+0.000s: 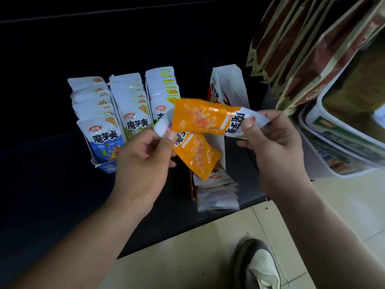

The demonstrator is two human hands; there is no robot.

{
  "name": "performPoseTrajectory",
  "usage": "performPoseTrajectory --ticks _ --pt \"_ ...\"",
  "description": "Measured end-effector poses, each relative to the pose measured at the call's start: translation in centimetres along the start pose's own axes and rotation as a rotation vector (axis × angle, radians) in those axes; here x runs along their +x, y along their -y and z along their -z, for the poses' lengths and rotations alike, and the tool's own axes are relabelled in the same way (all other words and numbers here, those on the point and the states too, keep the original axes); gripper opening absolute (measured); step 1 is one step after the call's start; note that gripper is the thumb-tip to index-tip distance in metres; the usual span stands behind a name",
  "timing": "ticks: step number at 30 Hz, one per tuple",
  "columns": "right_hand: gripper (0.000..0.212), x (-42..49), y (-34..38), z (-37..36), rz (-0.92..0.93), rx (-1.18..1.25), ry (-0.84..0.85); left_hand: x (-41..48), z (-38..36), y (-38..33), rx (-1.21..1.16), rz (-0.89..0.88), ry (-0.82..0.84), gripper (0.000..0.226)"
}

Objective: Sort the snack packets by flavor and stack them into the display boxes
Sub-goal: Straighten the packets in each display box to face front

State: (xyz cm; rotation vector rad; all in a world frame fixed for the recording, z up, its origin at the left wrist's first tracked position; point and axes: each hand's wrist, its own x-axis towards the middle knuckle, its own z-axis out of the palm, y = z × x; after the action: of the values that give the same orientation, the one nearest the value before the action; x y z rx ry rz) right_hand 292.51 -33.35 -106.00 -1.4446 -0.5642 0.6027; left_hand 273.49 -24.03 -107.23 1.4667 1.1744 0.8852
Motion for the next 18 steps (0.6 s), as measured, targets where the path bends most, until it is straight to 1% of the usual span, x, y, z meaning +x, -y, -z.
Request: performPoseTrajectory --ticks 2,4,5,8,11,13,15,18 --pt "0.014 0.3 0.1 0.5 0.088 -0.030 -0.047 0.3 0.2 0.3 -0.039 0.030 -0.099 0.027" --pt "0.013 0.5 0.1 1.0 0.202 -0.151 -0.059 0.5 0.6 0.3 -0.037 0.050 -0.156 0.029" --pt "0.011 0.5 0.1 1.2 0.260 -0.229 -0.033 0.6 0.7 0.4 -0.035 0.067 -0.161 0.027" --pt "0.012 0.1 0.0 0.6 0.405 -0.396 0.142 0.4 0.6 0.7 -0.031 0.083 -0.101 0.024" --pt "0.018 -0.2 -0.6 -0.7 0.498 -0.533 0.289 -0.2 0.6 0.3 -0.001 0.024 -0.071 0.026" --pt "0.020 -0.1 -1.1 -1.0 0.487 -0.613 0.377 -0.1 1.2 -0.3 0.016 -0.050 -0.086 0.027" --pt "0.025 0.1 -1.5 -0.9 0.430 -0.741 0.460 0.1 1.9 -1.2 0.010 -0.149 -0.099 0.025" --pt "0.031 -0.3 -1.9 -0.8 0.323 -0.818 0.560 0.2 2.4 -3.0 -0.011 -0.315 -0.079 0.009"
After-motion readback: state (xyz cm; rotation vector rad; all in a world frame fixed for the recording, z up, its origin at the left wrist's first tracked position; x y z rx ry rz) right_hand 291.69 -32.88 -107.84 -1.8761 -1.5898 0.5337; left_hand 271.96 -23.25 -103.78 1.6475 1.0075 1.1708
